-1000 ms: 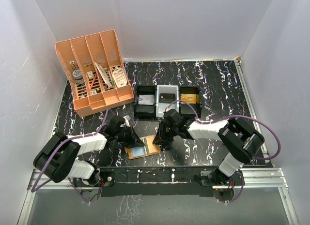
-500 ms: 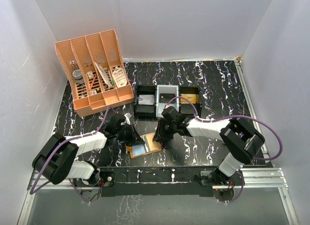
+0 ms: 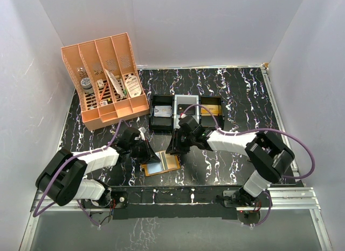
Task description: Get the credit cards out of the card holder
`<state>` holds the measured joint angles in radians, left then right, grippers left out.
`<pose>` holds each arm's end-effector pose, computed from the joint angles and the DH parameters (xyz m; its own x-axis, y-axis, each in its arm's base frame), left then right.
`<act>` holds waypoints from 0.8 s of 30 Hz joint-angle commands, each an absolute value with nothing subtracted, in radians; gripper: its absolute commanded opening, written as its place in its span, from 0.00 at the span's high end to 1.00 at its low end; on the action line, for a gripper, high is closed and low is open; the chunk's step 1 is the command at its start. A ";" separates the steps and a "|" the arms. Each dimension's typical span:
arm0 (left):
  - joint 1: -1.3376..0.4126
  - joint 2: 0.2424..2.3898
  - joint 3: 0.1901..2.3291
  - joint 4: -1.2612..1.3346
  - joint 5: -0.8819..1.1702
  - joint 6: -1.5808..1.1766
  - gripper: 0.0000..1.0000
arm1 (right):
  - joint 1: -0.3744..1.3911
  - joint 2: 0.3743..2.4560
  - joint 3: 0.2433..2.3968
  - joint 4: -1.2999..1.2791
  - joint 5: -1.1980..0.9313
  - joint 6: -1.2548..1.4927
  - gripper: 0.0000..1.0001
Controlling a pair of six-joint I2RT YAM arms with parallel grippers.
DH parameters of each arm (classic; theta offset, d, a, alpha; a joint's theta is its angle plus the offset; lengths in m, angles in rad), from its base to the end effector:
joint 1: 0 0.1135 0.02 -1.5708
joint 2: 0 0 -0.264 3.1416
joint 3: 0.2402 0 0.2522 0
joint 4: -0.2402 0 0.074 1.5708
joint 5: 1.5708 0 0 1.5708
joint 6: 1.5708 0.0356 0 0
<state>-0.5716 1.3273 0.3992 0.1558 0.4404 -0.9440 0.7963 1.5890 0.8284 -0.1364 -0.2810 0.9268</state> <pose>0.1829 -0.1357 0.1355 -0.9486 -0.2609 -0.1792 -0.0376 0.6551 -0.7546 0.2105 0.2293 0.1675 -0.9741 0.1031 -0.2013 -0.0479 0.7759 0.6291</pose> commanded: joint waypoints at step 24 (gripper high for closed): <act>-0.574 1.316 0.403 0.173 0.451 -0.967 0.81 | 0.798 1.622 0.818 -0.166 -0.243 0.925 0.76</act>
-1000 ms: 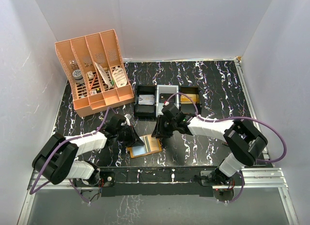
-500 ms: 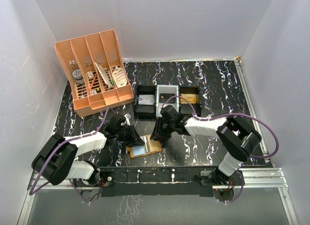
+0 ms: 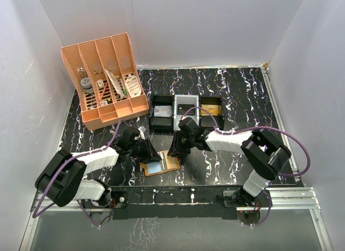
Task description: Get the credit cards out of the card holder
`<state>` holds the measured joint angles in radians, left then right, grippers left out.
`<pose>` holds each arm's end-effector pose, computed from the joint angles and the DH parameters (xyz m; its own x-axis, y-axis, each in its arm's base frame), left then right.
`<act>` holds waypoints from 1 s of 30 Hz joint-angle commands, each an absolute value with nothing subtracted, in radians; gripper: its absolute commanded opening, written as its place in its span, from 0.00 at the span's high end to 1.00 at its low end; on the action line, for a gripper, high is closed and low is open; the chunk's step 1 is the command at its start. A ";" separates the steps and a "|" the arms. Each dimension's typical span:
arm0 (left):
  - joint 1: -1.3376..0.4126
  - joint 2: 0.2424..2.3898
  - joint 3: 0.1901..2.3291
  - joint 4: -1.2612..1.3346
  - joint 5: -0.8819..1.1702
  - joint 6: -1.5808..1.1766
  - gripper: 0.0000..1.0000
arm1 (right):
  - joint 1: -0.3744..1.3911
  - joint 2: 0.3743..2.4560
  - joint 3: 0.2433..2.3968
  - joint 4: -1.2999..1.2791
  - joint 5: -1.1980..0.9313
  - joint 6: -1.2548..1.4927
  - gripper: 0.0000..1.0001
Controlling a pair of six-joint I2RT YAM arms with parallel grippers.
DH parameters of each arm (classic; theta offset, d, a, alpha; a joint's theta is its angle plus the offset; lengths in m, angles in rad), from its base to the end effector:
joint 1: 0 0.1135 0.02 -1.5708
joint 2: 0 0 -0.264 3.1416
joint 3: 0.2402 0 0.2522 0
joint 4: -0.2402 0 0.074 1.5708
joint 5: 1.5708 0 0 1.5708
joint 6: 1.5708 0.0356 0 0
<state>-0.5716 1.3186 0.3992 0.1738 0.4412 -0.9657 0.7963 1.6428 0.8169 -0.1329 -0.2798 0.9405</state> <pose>0.1838 -0.1363 0.1387 -0.9439 -0.2771 -0.1797 -0.0409 0.6379 -0.7690 0.2107 0.2294 0.1488 -0.9820 0.1066 -0.1560 -0.0078 0.8020 0.5973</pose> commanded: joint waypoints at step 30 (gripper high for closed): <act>-0.574 1.363 0.356 0.323 0.508 -1.027 0.84 | 0.798 1.636 0.740 -0.021 -0.354 0.973 0.84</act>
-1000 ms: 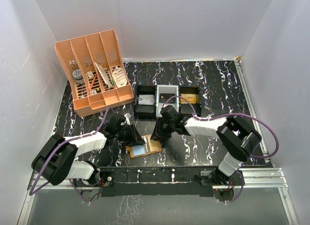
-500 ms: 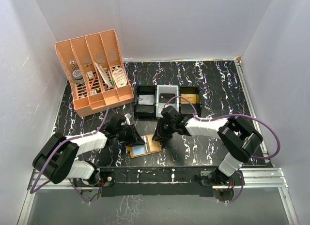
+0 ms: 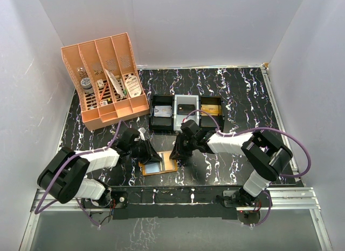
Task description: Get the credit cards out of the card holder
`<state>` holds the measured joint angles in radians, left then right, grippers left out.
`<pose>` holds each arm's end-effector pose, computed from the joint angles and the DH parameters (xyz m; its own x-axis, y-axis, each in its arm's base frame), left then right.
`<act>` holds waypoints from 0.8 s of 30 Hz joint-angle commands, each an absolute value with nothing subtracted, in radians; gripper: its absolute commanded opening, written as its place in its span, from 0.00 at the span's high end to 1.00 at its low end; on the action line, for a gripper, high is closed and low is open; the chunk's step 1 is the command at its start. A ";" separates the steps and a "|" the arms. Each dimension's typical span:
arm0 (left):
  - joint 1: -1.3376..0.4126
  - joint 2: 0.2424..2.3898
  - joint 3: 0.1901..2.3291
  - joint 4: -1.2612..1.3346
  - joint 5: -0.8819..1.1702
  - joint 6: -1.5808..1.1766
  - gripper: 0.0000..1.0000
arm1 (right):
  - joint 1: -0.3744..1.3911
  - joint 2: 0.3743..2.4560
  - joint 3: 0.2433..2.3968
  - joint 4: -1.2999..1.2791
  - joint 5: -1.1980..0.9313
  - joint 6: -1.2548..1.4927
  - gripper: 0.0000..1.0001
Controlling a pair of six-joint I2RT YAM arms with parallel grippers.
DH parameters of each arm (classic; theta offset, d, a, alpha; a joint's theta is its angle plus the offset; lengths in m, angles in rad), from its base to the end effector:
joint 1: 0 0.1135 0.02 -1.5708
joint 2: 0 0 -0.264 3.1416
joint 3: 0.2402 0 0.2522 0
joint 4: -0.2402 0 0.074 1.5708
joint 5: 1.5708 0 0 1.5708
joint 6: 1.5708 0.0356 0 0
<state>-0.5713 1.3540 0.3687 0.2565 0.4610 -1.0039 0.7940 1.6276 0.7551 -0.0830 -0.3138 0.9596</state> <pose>0.1829 -0.1364 0.1298 -0.9449 -0.2908 -0.1507 -0.0626 0.6120 -0.7884 0.2029 0.2221 0.1399 -0.9863 0.1078 -0.1248 0.0079 0.7866 0.6174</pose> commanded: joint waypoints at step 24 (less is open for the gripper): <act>-0.571 1.388 0.425 0.201 0.497 -0.941 1.00 | 0.793 1.551 0.847 -0.197 -0.215 0.937 0.73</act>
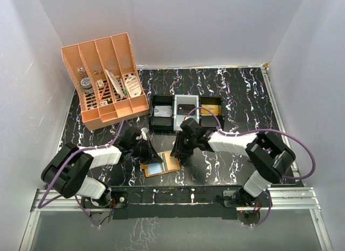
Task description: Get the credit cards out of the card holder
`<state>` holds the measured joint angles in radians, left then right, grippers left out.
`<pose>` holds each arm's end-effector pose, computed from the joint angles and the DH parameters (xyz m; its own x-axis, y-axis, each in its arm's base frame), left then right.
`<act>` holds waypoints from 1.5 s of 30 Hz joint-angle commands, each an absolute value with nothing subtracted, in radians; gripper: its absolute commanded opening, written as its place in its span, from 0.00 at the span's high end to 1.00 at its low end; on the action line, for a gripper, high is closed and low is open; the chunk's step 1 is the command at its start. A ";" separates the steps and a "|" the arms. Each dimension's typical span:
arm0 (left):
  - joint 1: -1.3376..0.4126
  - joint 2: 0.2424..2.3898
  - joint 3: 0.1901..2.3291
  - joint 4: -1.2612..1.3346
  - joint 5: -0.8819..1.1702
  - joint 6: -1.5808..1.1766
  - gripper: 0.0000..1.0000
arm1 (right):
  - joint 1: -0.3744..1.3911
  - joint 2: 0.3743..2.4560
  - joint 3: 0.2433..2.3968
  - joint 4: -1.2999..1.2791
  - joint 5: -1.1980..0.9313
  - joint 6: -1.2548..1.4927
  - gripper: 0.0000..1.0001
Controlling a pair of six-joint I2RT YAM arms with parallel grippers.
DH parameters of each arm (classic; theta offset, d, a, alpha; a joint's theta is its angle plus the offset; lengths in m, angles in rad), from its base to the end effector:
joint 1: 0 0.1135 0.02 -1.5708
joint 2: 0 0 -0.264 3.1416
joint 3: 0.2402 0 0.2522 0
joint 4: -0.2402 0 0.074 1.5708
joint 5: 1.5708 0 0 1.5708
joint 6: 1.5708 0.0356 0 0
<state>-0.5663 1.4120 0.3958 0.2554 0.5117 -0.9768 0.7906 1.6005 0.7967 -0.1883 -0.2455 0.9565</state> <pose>0.1884 -0.1404 0.1251 -0.9613 -0.2450 -0.1256 -0.0529 0.6119 -0.7892 0.2052 0.2196 0.1518 -0.9792 0.1374 -0.1490 0.0299 0.8251 0.5642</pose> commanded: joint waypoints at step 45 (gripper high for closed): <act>-0.571 1.377 0.428 0.184 0.486 -0.930 1.00 | 0.793 1.648 0.787 -0.083 -0.315 0.938 0.80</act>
<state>-0.5671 1.4052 0.4191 0.2008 0.4931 -0.9421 0.7910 1.6283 0.8021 -0.1474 -0.2909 0.9394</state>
